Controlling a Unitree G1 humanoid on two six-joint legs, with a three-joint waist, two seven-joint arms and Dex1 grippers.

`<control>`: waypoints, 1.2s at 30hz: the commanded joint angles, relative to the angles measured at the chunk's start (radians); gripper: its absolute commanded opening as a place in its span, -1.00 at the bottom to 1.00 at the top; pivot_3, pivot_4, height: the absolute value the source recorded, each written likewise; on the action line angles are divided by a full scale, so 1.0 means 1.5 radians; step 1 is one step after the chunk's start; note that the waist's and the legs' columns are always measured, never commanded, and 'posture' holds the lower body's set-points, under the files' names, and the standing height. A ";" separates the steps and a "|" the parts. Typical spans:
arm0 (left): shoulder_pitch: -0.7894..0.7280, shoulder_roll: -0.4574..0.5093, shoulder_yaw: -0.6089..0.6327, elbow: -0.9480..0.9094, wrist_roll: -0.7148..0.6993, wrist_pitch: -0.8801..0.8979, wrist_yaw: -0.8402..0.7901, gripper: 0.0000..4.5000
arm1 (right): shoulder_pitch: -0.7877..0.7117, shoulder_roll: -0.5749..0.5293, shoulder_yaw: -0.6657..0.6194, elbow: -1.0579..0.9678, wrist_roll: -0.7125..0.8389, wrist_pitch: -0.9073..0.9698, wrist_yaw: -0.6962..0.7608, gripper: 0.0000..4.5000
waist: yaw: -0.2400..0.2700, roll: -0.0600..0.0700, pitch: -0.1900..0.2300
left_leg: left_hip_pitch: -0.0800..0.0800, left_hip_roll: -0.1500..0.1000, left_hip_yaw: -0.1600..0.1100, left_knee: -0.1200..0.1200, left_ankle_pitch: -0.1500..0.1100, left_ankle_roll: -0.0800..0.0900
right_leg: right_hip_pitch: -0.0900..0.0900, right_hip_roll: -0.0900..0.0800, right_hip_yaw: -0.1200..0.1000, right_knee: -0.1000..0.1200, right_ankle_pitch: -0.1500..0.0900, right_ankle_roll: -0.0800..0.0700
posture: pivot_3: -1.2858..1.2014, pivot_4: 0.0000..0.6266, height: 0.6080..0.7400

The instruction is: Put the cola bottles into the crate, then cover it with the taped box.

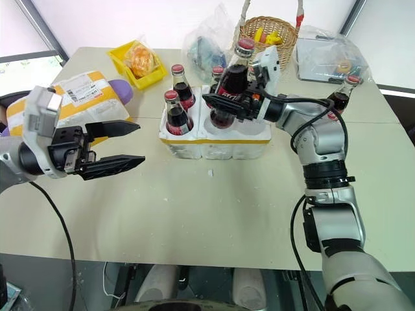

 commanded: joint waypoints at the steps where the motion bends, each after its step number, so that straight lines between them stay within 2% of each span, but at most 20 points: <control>1: 0.002 0.012 0.027 -0.034 -0.031 -0.002 0.022 1.00 | -0.035 0.011 -0.001 0.008 -0.017 -0.028 0.012 0.28 | 0.000 0.000 0.000 | 0.000 0.000 0.000 0.000 0.000 0.000 | 0.000 0.000 0.000 0.000 0.000 0.000 | 0.03 -0.52 0.96; 11: -0.013 0.024 0.018 -0.024 -0.045 -0.014 0.042 1.00 | -0.039 0.025 0.075 0.108 -0.147 -0.106 0.048 0.28 | -0.002 0.000 0.000 | 0.000 0.001 0.000 0.000 0.001 -0.002 | 0.000 0.002 0.000 0.000 0.001 -0.001 | 0.03 -0.52 0.96; 14: -0.019 0.022 0.010 -0.018 -0.037 -0.021 0.040 1.00 | -0.047 0.036 0.081 0.133 -0.161 -0.093 0.047 0.28 | -0.002 0.000 0.000 | 0.000 0.002 0.000 -0.001 0.002 -0.003 | -0.001 0.002 0.000 0.000 0.001 -0.002 | 0.03 -0.52 0.96; 16: -0.026 0.019 0.001 -0.014 -0.031 -0.027 0.039 1.00 | -0.044 0.041 0.095 0.145 -0.174 -0.072 0.052 0.76 | -0.002 0.000 0.000 | 0.000 0.002 0.000 -0.001 0.002 -0.004 | 0.000 0.003 0.000 0.000 0.001 -0.002 | 0.03 -0.52 0.96; 17: -0.028 0.018 -0.002 -0.012 -0.029 -0.030 0.038 1.00 | -0.041 0.042 0.098 0.146 -0.176 -0.066 0.056 0.93 | -0.002 0.000 0.000 | 0.000 0.002 0.000 -0.001 0.002 -0.004 | 0.000 0.003 0.000 0.000 0.001 -0.002 | 0.03 -0.52 0.96; 18: -0.030 0.018 -0.004 -0.011 -0.028 -0.033 0.037 1.00 | -0.037 0.043 0.099 0.144 -0.179 -0.066 0.058 0.99 | -0.002 0.000 0.000 | 0.001 0.003 0.000 -0.001 0.002 -0.004 | 0.000 0.003 0.000 0.000 0.001 -0.002 | 0.03 -0.52 0.96; 28: -0.058 0.016 -0.032 0.010 -0.014 -0.046 0.022 1.00 | 0.012 0.008 0.061 0.069 -0.162 -0.042 0.063 0.99 | 0.001 0.000 0.000 | 0.001 0.003 -0.001 -0.001 0.002 -0.004 | 0.000 0.004 0.000 0.000 0.002 -0.003 | 0.03 -0.52 0.96; 36: -0.114 -0.007 -0.095 0.062 0.021 -0.066 -0.025 1.00 | 0.152 -0.116 -0.024 -0.145 -0.106 0.065 0.040 0.99 | 0.003 -0.001 0.000 | 0.001 0.003 0.000 -0.001 0.002 -0.004 | 0.001 0.004 0.000 -0.001 0.002 -0.003 | 0.03 -0.52 0.96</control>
